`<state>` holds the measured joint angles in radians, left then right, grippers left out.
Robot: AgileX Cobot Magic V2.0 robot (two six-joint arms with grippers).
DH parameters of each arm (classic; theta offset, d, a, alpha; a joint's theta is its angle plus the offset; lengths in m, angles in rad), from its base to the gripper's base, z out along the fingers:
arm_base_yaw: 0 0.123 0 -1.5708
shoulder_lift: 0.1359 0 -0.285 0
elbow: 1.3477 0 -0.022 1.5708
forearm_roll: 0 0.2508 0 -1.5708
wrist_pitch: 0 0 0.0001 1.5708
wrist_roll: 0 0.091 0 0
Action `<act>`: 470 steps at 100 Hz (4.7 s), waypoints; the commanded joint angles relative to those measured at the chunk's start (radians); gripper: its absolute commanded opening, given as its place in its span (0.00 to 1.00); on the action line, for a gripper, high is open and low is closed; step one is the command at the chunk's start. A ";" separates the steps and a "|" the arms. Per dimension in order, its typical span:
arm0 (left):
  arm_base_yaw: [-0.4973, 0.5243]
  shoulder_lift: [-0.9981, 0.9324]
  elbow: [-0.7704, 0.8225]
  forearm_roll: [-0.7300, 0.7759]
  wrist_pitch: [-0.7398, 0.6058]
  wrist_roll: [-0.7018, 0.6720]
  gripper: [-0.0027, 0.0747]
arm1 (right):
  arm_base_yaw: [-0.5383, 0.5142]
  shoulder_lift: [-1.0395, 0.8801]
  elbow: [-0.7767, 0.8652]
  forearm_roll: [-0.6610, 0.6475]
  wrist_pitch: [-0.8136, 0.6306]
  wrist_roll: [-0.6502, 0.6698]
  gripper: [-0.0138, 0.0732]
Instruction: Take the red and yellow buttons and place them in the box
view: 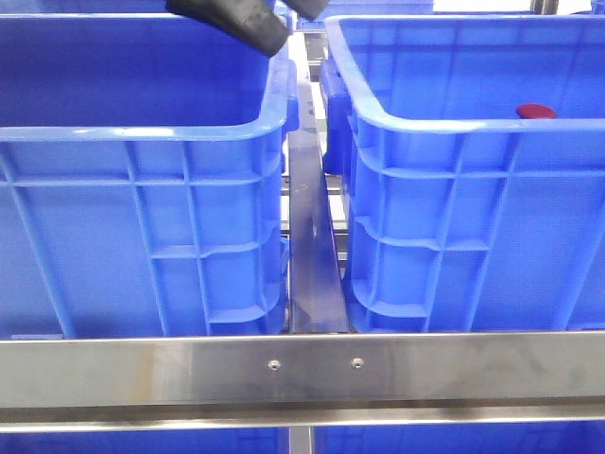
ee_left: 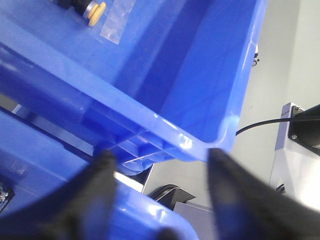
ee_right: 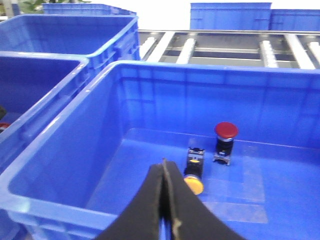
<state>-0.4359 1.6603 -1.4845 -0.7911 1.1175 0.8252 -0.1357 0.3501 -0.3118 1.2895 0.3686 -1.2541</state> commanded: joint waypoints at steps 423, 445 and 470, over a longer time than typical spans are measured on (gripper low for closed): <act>0.441 -1.697 1.537 0.836 -1.036 -0.939 0.01 | -0.003 0.006 -0.027 0.028 0.040 -0.006 0.09; 0.441 -1.697 1.537 0.836 -1.036 -0.939 0.01 | -0.003 0.006 -0.027 0.028 0.040 -0.006 0.09; 0.441 -1.697 1.537 0.836 -1.036 -0.939 0.01 | -0.003 0.006 -0.027 0.028 0.043 -0.006 0.09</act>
<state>0.0024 -0.0059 0.0000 0.0443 0.1521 -0.1069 -0.1357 0.3501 -0.3113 1.2895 0.4206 -1.2555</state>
